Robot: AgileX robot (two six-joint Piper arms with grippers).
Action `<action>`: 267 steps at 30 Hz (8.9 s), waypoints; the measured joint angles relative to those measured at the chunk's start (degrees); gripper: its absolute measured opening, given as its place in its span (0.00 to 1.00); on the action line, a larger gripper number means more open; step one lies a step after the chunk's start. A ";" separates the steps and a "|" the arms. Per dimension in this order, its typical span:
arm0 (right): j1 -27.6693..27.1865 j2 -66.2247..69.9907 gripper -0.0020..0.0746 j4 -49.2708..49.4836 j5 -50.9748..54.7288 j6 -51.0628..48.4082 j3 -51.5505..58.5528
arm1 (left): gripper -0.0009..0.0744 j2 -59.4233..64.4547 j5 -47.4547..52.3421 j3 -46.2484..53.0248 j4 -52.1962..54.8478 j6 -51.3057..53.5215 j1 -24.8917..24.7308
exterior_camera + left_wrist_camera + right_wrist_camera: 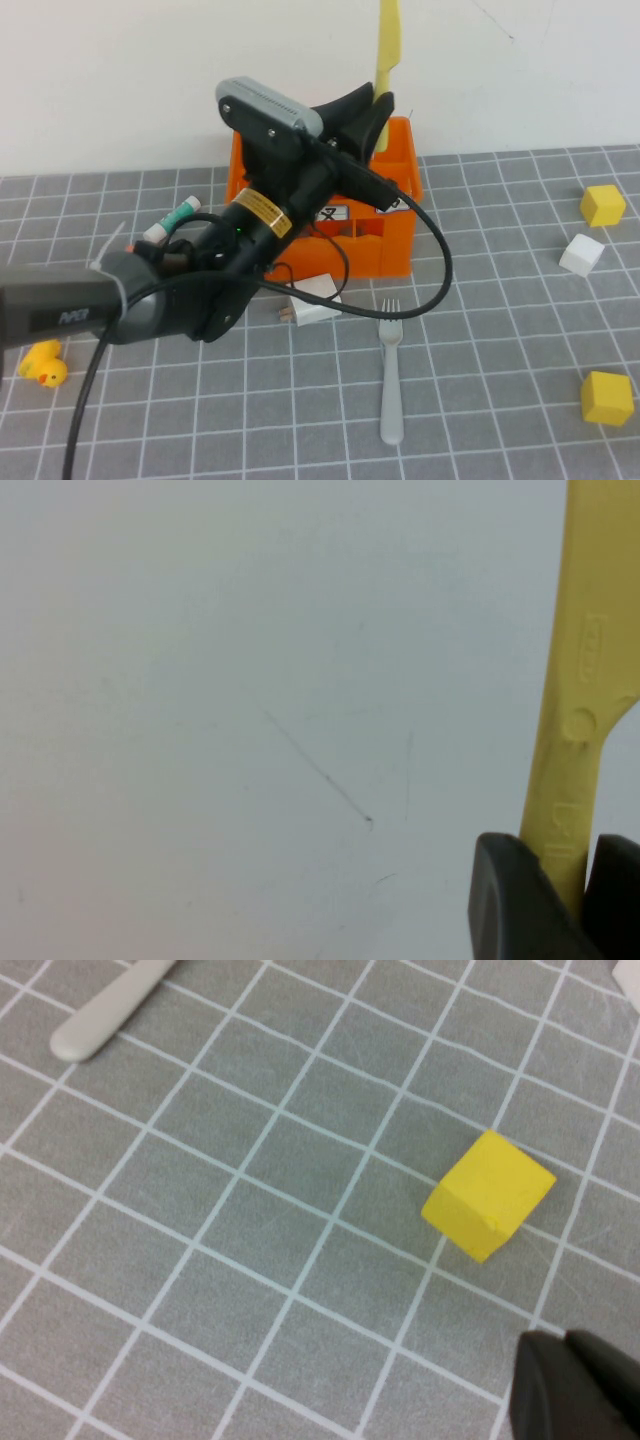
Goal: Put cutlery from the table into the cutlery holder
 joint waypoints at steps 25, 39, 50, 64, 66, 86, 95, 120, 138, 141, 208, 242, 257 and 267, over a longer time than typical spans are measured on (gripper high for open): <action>0.00 0.00 0.02 0.00 -0.13 0.00 0.00 | 0.37 6.73 -0.01 -1.41 -4.28 -5.25 -0.37; 0.00 0.00 0.02 0.00 -0.13 0.00 0.00 | 0.36 0.22 13.92 -1.53 -4.25 -2.81 -0.48; 0.00 0.00 0.02 0.81 -0.02 0.00 0.00 | 0.02 -23.93 55.26 -1.53 -0.82 -3.88 0.85; 0.00 0.00 0.02 3.44 0.45 -4.44 0.00 | 0.01 -58.18 90.96 11.64 3.18 -2.65 5.08; 0.00 0.00 0.02 4.79 0.95 -5.98 0.00 | 0.01 -64.11 92.03 15.73 2.94 -2.51 5.08; 3.13 28.45 0.02 7.80 4.60 -5.29 -17.35 | 0.01 -107.48 88.35 44.67 3.20 -5.98 5.08; 26.20 45.92 0.03 -1.35 -3.02 12.03 -28.39 | 0.01 -109.16 86.64 45.20 4.32 -6.21 5.08; 35.61 81.80 0.52 -20.27 5.00 47.78 -61.88 | 0.01 -109.16 87.49 45.20 6.77 -6.33 5.08; 37.24 84.36 0.32 -22.63 7.27 47.78 -63.48 | 0.01 -109.16 87.72 45.20 7.36 -6.33 5.08; 37.24 84.47 0.18 -22.89 7.63 45.29 -63.72 | 0.01 -109.16 87.72 45.20 7.36 -6.33 5.08; 41.19 83.47 0.18 -12.33 -45.35 10.19 -69.73 | 0.01 -109.16 87.27 45.20 10.45 -7.45 5.08; 40.70 76.19 0.39 -9.24 -36.87 -3.35 -69.73 | 0.01 -109.16 87.27 45.20 10.55 -7.68 5.08; 40.70 41.56 0.04 -16.60 -5.65 -1.54 -68.46 | 0.01 -109.16 83.59 46.21 10.55 -10.56 5.08; 40.70 17.25 0.03 -36.22 2.49 17.07 -48.01 | 0.01 -109.16 71.75 51.52 20.98 -11.99 5.08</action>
